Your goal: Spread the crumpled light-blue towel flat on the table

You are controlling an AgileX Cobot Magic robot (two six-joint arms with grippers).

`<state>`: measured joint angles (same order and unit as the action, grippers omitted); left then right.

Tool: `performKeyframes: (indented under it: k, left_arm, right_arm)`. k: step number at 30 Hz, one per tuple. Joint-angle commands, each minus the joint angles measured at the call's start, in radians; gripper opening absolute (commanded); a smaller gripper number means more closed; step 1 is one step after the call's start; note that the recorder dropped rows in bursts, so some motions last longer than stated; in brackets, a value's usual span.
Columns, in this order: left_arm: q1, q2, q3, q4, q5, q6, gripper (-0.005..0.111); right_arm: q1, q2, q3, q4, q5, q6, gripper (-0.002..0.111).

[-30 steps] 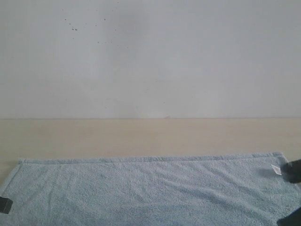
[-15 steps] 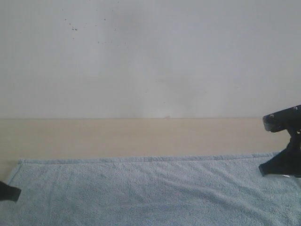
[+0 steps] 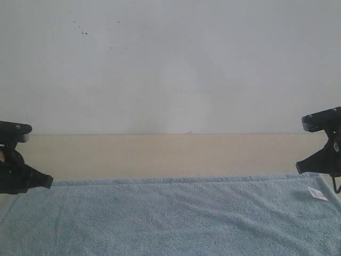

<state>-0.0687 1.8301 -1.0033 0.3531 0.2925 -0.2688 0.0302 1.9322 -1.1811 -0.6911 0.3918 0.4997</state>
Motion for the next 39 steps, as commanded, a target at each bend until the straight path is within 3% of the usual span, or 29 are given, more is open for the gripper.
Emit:
performKeyframes:
  k: [1, 13, 27, 39]
  left_arm:
    - [0.0, 0.081, -0.065, 0.02, -0.006, 0.008, 0.004]
    - [0.0, 0.146, -0.12, 0.055, -0.034, 0.008, 0.004]
    - [0.048, 0.184, -0.12, 0.055, -0.077, 0.008, 0.004]
    - [0.05, 0.218, -0.138, 0.055, -0.136, 0.008, 0.004]
  right_arm:
    - [-0.02, 0.049, -0.046, 0.009, -0.002, -0.057, 0.0]
    - [-0.02, 0.175, -0.158, 0.031, -0.017, -0.065, 0.0]
    - [-0.02, 0.243, -0.16, 0.031, -0.077, -0.069, 0.0]
    - [-0.02, 0.244, -0.21, 0.033, -0.094, -0.069, 0.0]
